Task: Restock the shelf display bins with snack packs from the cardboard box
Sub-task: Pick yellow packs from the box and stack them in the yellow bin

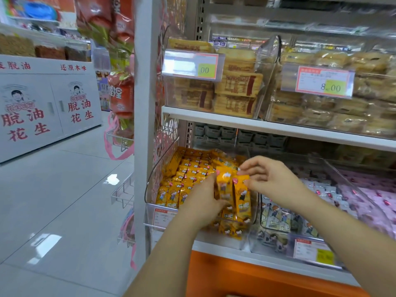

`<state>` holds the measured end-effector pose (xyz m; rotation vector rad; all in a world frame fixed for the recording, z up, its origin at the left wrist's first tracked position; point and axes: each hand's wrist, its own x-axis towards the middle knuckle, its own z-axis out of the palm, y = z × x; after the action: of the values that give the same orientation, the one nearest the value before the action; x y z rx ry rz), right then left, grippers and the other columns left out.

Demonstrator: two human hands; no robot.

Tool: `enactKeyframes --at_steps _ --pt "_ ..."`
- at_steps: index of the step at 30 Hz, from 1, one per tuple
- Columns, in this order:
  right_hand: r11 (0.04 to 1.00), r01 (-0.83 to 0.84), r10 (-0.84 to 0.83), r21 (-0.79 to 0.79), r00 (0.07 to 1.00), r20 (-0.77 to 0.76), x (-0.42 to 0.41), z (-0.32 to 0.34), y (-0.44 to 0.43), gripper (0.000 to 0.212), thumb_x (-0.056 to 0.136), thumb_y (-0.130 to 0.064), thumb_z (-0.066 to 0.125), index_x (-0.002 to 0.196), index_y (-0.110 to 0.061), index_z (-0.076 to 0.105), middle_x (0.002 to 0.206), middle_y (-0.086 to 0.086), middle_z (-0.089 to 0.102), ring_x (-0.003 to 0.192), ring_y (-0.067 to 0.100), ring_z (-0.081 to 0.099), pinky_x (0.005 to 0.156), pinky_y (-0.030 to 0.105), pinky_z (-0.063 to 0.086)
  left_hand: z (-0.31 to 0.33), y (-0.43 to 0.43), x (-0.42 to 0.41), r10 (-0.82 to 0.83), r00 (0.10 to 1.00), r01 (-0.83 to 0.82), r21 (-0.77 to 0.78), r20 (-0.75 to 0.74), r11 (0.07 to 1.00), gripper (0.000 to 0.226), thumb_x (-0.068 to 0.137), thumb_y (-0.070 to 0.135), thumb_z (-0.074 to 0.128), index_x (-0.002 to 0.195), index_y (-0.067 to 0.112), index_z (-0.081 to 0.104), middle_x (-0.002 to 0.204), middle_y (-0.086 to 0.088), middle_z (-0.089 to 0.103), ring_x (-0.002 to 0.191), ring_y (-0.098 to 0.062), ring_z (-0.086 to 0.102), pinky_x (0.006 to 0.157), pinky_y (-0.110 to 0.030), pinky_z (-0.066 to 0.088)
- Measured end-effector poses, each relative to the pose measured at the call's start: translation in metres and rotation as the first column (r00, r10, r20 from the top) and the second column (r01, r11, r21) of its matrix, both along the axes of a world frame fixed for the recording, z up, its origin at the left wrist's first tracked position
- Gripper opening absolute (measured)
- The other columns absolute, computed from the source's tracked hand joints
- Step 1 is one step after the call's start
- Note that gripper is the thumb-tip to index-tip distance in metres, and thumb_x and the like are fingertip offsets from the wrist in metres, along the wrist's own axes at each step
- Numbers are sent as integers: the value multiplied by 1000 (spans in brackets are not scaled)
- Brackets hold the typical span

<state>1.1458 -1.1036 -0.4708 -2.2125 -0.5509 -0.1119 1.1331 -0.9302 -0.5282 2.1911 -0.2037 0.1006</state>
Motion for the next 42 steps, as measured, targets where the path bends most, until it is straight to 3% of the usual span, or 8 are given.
enactKeyframes --at_steps 4,9,17,24,27,31,34,42 --pt "925 113 -56 -362 985 165 0 -19 1 16 85 -11 66 92 -25 66 91 -14 64 86 2 60 76 10 42 -3 -8 -2 18 1000 -22 163 25 986 37 87 26 68 121 21 55 110 0 63 102 -19 59 83 -29 46" --pt "848 158 -32 -505 968 248 -3 -30 1 18 83 -35 69 100 -33 66 88 -24 57 100 4 52 99 34 39 -5 -10 5 37 998 -46 195 54 980 40 91 27 63 129 25 54 112 1 66 102 -16 60 82 -27 46" --pt "853 306 -172 -422 930 326 21 -27 7 29 87 -36 64 115 -33 60 98 -17 57 106 13 48 100 36 33 -9 -4 18 15 999 -7 151 -51 988 30 91 25 63 120 19 62 104 -1 68 87 -13 61 76 -24 46" --pt "650 496 -290 -575 862 415 61 -27 21 51 87 -55 55 131 -30 51 115 -3 64 120 22 46 97 38 30 -3 37 32 518 808 -534 -23 280 845 29 91 17 58 119 23 62 127 -4 54 99 -25 59 82 -37 50" --pt "622 500 -279 -602 860 427 69 -26 29 39 87 -50 58 120 -28 60 106 -3 66 115 22 50 99 40 29 -5 46 36 553 788 -574 0 272 819 35 90 17 58 125 22 59 135 -8 47 106 -29 56 89 -41 49" --pt "778 446 -294 -442 880 372 68 -26 39 30 86 -38 63 115 -28 66 106 -5 69 100 17 61 98 39 39 -10 48 41 527 825 -548 60 206 834 49 90 11 56 137 20 48 143 -10 41 114 -32 54 95 -45 47" --pt "890 349 -268 -293 921 282 59 -25 48 34 82 -33 69 114 -23 67 104 -6 67 87 11 62 74 29 52 -11 48 46 531 802 -564 54 274 824 58 87 7 57 141 24 44 134 -11 52 111 -35 56 90 -48 50" --pt "905 209 -168 -371 976 141 45 -32 58 55 74 -50 74 121 -26 58 88 -10 56 82 9 55 60 22 42 -16 45 47 534 796 -572 66 283 817 43 89 4 53 129 20 55 128 -8 55 107 -32 57 87 -44 50"
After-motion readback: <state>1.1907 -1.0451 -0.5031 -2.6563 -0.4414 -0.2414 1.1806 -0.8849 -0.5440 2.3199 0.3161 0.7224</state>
